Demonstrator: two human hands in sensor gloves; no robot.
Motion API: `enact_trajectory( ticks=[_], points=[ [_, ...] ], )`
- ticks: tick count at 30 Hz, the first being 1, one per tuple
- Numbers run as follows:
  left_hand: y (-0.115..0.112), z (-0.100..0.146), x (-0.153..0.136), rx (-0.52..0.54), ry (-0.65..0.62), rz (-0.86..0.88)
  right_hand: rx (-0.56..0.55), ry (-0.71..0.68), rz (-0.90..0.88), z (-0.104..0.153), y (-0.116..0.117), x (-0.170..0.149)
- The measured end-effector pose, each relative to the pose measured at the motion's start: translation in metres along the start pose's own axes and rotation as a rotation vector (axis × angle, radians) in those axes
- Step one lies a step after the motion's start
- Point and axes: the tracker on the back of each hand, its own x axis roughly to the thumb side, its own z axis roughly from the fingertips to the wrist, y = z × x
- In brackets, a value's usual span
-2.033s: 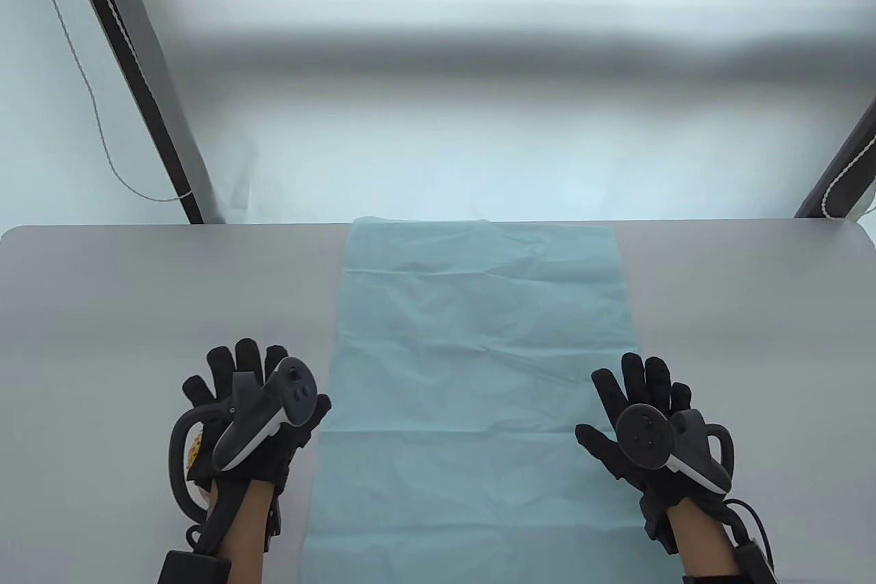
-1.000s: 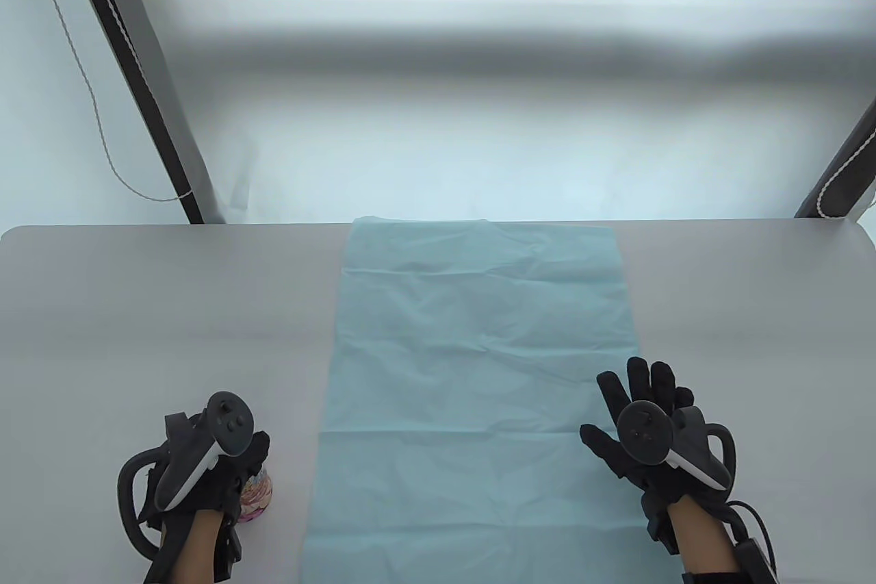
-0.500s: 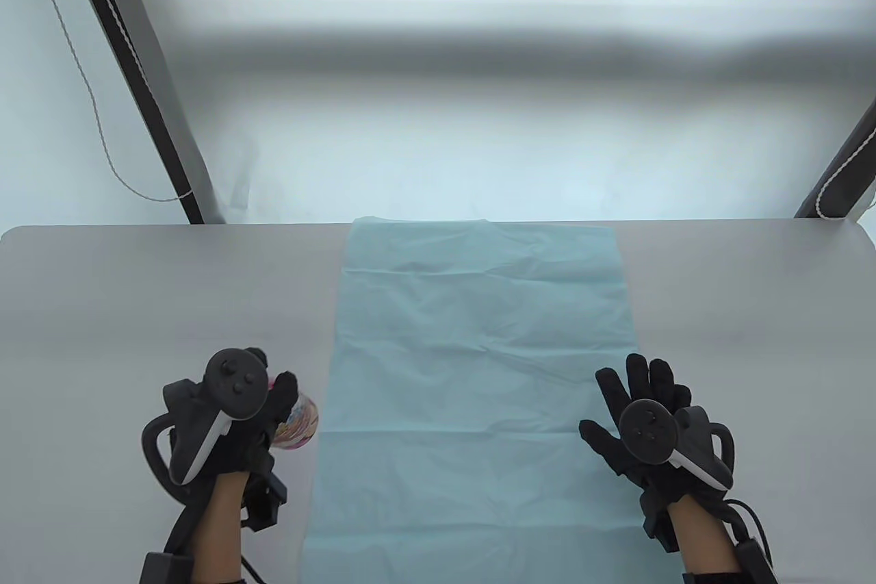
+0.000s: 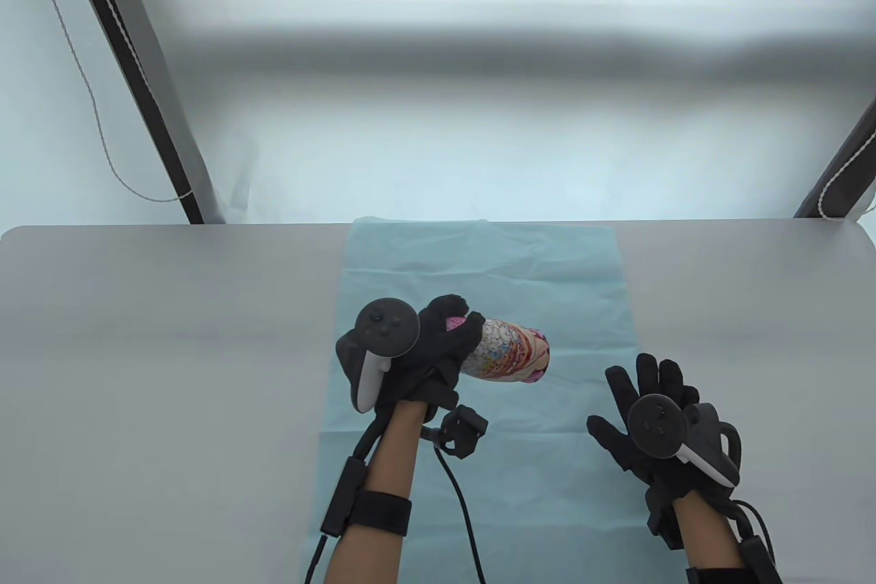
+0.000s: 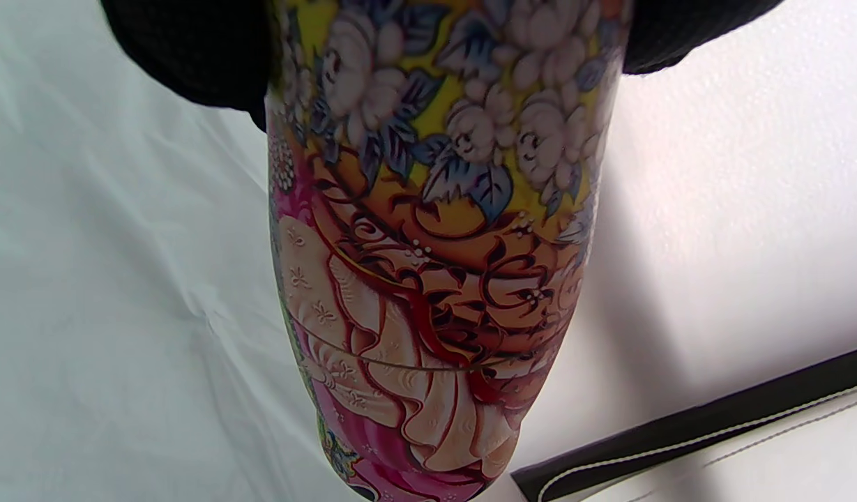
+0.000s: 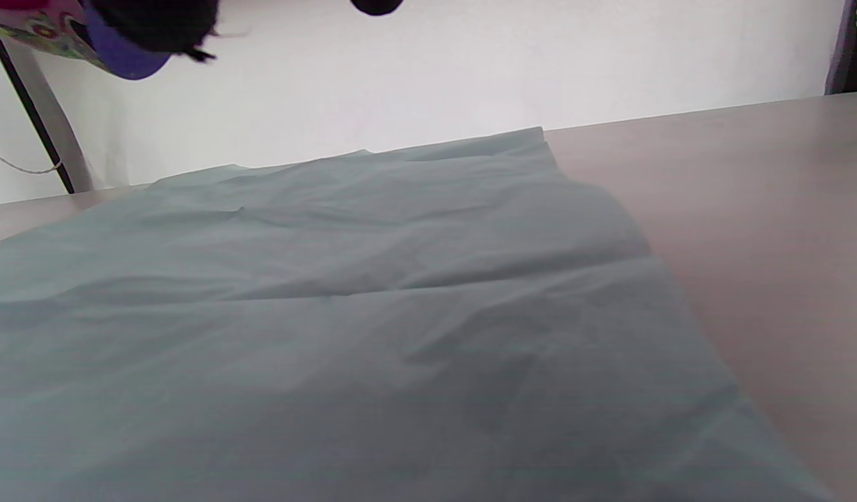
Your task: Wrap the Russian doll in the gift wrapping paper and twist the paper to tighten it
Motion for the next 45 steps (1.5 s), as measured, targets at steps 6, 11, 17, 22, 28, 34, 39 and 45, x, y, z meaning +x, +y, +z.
enact_trajectory(
  ticks=[6,11,17,22,28,34,39,45],
  points=[
    [-0.034,-0.029,-0.045,-0.146,0.041,0.105,0.012,0.023,-0.018,-0.004,0.001,-0.007],
    [-0.044,-0.039,-0.08,-0.245,0.05,0.178,0.023,0.036,-0.025,-0.006,0.003,-0.009],
    [-0.048,-0.043,-0.101,-0.293,0.061,0.241,0.025,0.039,-0.037,-0.006,0.002,-0.008],
    [-0.043,-0.04,-0.102,-0.269,0.163,0.072,0.036,0.032,-0.039,-0.007,0.004,-0.006],
    [-0.041,-0.036,-0.098,-0.245,0.231,-0.06,0.047,0.027,-0.034,-0.007,0.005,-0.004],
    [-0.038,-0.03,-0.092,-0.207,0.29,-0.209,0.064,0.015,-0.015,-0.007,0.008,0.001],
    [-0.025,-0.016,-0.08,-0.166,0.251,-0.29,0.068,0.01,-0.002,-0.007,0.009,0.003],
    [0.022,0.027,-0.055,-0.11,0.16,-0.305,0.07,0.026,0.008,-0.007,0.008,0.001]
  ],
)
